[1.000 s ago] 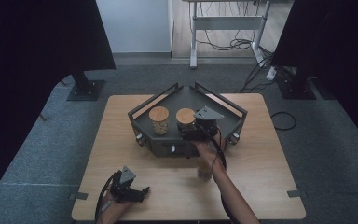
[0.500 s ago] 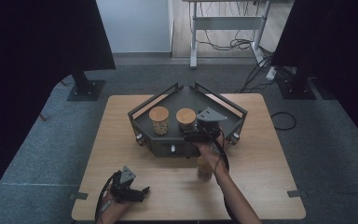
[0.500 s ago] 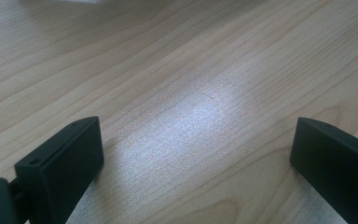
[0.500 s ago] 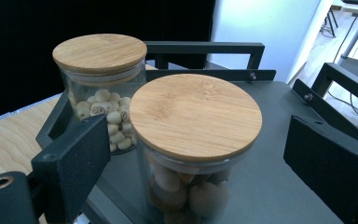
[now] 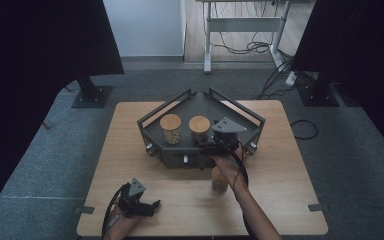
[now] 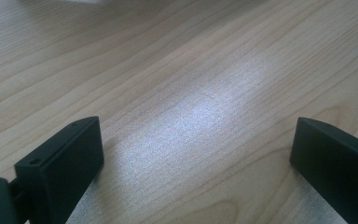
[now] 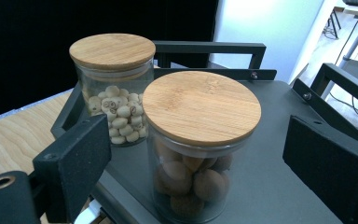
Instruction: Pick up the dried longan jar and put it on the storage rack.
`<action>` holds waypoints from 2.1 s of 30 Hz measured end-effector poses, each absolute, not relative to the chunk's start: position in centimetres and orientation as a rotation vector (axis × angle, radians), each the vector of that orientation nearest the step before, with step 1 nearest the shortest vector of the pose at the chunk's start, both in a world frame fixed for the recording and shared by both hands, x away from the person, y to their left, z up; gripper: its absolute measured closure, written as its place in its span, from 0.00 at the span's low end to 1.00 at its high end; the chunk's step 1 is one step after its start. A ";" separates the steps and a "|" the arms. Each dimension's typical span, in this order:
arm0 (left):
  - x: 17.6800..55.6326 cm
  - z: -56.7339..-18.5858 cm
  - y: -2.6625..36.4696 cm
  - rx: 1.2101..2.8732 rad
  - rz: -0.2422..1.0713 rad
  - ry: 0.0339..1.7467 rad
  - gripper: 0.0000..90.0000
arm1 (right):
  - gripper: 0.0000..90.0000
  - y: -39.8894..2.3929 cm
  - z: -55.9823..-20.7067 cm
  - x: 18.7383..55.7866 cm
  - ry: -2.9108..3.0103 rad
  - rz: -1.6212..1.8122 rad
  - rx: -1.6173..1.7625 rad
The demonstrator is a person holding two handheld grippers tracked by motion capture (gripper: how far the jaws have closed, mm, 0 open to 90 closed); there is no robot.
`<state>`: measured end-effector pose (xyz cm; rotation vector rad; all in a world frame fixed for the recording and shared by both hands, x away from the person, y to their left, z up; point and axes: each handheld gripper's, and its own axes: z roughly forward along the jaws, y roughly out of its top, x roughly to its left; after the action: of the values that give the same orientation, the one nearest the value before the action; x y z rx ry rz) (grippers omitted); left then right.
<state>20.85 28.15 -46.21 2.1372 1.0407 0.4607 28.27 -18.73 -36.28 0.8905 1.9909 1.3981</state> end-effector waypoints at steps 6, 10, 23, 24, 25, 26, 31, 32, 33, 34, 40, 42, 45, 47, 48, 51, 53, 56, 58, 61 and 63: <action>20.9 -46.2 28.2 2.138 0.461 1.041 0.03 | 0.08 -18.9 -36.1 27.9 2.000 1.398 0.879; 20.9 -46.2 28.1 2.139 0.460 1.041 0.03 | 0.08 -19.1 -36.1 27.6 2.008 1.399 0.874; 20.8 -46.2 28.1 2.136 0.461 1.041 0.03 | 0.08 -19.6 -36.2 27.0 2.019 1.403 0.865; 20.8 -46.2 28.1 2.137 0.461 1.041 0.03 | 0.08 -19.6 -36.2 26.9 2.020 1.403 0.863; 20.8 -46.2 28.1 2.137 0.461 1.041 0.03 | 0.08 -19.7 -36.2 26.8 2.020 1.404 0.860; 20.8 -46.2 28.1 2.137 0.461 1.041 0.03 | 0.08 -19.7 -36.2 26.8 2.020 1.406 0.858; 20.8 -46.2 28.2 2.137 0.460 1.041 0.03 | 0.08 -19.8 -36.2 26.4 2.022 1.409 0.848; 20.8 -46.2 28.2 2.137 0.461 1.041 0.03 | 0.08 -19.8 -36.2 26.3 2.022 1.409 0.845; 20.8 -46.2 28.1 2.137 0.461 1.041 0.03 | 0.08 -19.9 -36.3 26.2 2.022 1.410 0.842; 20.8 -46.2 28.2 2.137 0.461 1.041 0.03 | 0.08 -19.9 -36.3 26.1 2.022 1.411 0.843; 20.8 -46.2 28.1 2.138 0.462 1.042 0.03 | 0.08 -20.2 -36.2 25.6 2.015 1.411 0.837; 20.8 -46.2 28.1 2.137 0.463 1.041 0.03 | 0.08 -20.4 -36.2 25.5 2.013 1.412 0.837; 20.8 -46.2 28.1 2.136 0.463 1.042 0.03 | 0.08 -20.5 -36.2 25.3 2.014 1.413 0.837; 20.8 -46.2 28.1 2.136 0.463 1.042 0.03 | 0.09 -20.6 -36.3 25.2 2.014 1.413 0.836; 20.8 -46.2 28.1 2.135 0.464 1.042 0.03 | 0.09 -20.6 -36.3 25.1 2.015 1.412 0.834; 20.8 -46.3 28.1 2.134 0.465 1.043 0.03 | 0.09 -20.8 -36.4 24.9 2.019 1.408 0.834; 20.8 -46.3 28.1 2.134 0.465 1.043 0.03 | 0.09 -20.8 -36.4 24.8 2.018 1.405 0.832; 20.8 -46.3 28.1 2.134 0.464 1.043 0.03 | 0.09 -21.0 -36.4 24.6 2.015 1.402 0.830; 20.8 -46.2 28.1 2.135 0.464 1.043 0.03 | 0.09 -21.1 -36.4 24.4 2.011 1.402 0.829; 20.8 -46.2 28.1 2.135 0.463 1.043 0.03 | 0.09 -21.3 -36.4 24.2 2.006 1.406 0.828; 20.8 -46.2 28.1 2.135 0.463 1.044 0.03 | 0.09 -21.4 -36.4 24.1 2.007 1.406 0.824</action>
<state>20.78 28.11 -46.23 2.1352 1.0436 0.4635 24.05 -21.37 -36.38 0.8241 2.0072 1.4063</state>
